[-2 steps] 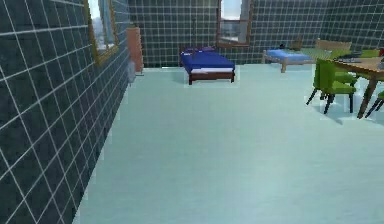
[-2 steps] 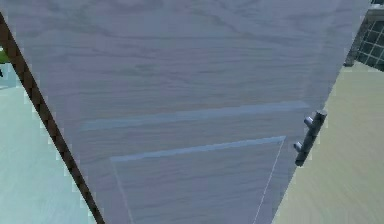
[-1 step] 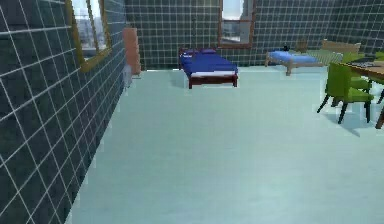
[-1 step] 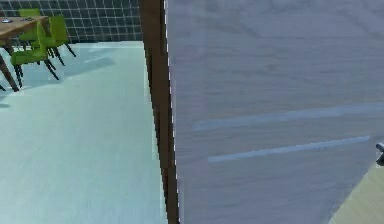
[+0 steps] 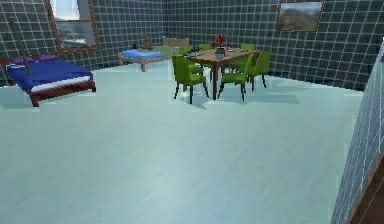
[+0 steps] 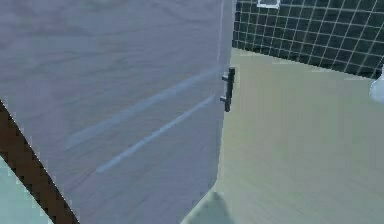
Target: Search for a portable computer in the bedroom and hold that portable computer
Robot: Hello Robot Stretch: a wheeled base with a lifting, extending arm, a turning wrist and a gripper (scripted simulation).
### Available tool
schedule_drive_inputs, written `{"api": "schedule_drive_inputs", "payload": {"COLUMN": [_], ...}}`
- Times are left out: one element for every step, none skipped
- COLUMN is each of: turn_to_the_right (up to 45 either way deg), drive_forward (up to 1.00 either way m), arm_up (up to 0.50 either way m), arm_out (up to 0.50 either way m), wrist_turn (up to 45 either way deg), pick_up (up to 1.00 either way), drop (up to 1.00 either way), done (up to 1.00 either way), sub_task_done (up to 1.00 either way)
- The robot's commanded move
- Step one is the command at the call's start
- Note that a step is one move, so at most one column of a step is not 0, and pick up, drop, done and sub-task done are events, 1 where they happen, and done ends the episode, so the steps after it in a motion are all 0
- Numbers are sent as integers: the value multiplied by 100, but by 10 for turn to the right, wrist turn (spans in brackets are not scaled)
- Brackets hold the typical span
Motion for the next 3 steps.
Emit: {"api": "schedule_drive_inputs", "payload": {"turn_to_the_right": [0,30,0], "drive_forward": [45,0,100], "arm_up": [0,0,0], "arm_out": [0,0,0], "wrist_turn": [0,0,0], "pick_up": [0,0,0], "drop": [0,0,0], "done": [0,0,0], "sub_task_done": [0,0,0]}}
